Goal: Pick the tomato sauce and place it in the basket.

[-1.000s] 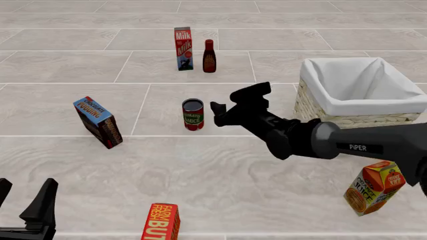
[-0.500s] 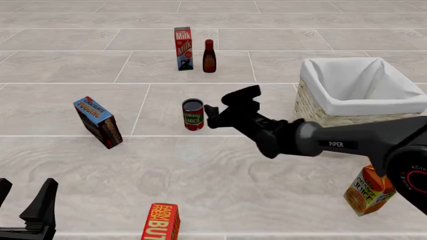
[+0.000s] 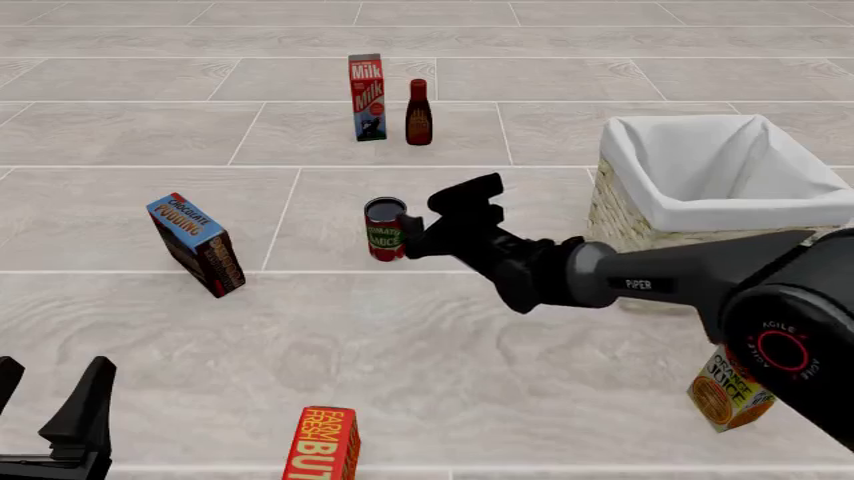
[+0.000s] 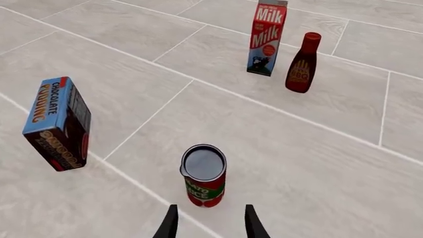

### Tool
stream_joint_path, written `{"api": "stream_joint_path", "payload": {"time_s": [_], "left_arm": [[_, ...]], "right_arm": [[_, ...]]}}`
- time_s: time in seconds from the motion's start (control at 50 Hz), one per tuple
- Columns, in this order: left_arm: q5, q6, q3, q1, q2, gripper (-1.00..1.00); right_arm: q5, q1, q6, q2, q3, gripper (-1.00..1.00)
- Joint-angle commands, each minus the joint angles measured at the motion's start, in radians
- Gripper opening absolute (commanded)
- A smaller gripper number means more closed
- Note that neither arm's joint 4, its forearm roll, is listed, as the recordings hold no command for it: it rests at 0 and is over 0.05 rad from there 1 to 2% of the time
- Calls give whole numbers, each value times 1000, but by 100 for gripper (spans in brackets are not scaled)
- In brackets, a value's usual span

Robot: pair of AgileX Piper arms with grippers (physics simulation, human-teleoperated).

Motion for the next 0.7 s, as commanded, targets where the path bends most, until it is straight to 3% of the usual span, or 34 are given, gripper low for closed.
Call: {"api": "stream_joint_path", "payload": {"time_s": [0.02,0.7], "left_arm": [[0,0,0,0,0,100],[0,0,0,0,0,100]], "right_arm": [[12,8,2,28,-29,100],[41,6,-9,113,-128,100]]}}
